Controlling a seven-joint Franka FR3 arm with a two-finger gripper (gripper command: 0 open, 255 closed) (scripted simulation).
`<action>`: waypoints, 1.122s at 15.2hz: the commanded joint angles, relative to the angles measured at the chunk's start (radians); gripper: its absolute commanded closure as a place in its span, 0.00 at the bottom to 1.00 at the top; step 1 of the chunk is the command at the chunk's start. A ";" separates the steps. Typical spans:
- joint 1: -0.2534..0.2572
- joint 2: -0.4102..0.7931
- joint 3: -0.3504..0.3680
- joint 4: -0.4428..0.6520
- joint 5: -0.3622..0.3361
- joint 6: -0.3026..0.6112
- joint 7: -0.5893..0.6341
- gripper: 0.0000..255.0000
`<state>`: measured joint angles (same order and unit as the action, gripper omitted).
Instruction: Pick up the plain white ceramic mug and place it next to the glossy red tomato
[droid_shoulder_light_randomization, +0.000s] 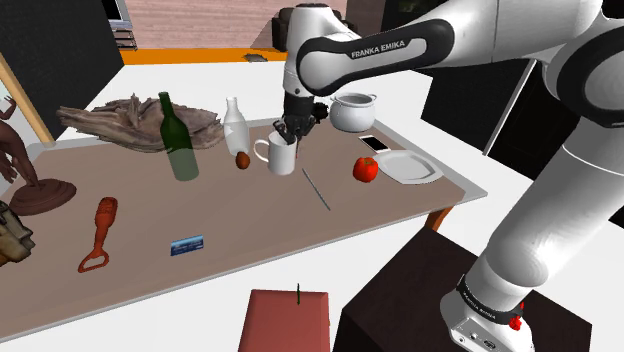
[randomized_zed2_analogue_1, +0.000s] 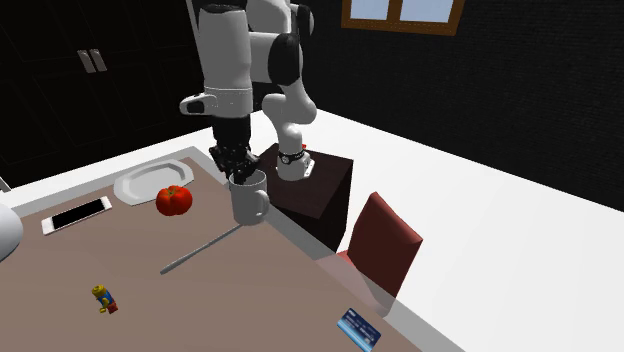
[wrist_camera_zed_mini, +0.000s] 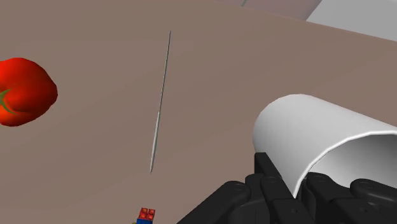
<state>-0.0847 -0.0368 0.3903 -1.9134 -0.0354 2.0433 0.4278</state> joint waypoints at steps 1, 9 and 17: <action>-0.023 -0.037 -0.027 -0.040 0.024 0.008 -0.061 1.00; -0.103 -0.117 -0.144 -0.129 0.074 0.021 -0.278 1.00; -0.155 -0.127 -0.223 -0.182 0.089 0.060 -0.416 1.00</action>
<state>-0.2382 -0.1660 0.1694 -2.0855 0.0532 2.0909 0.0156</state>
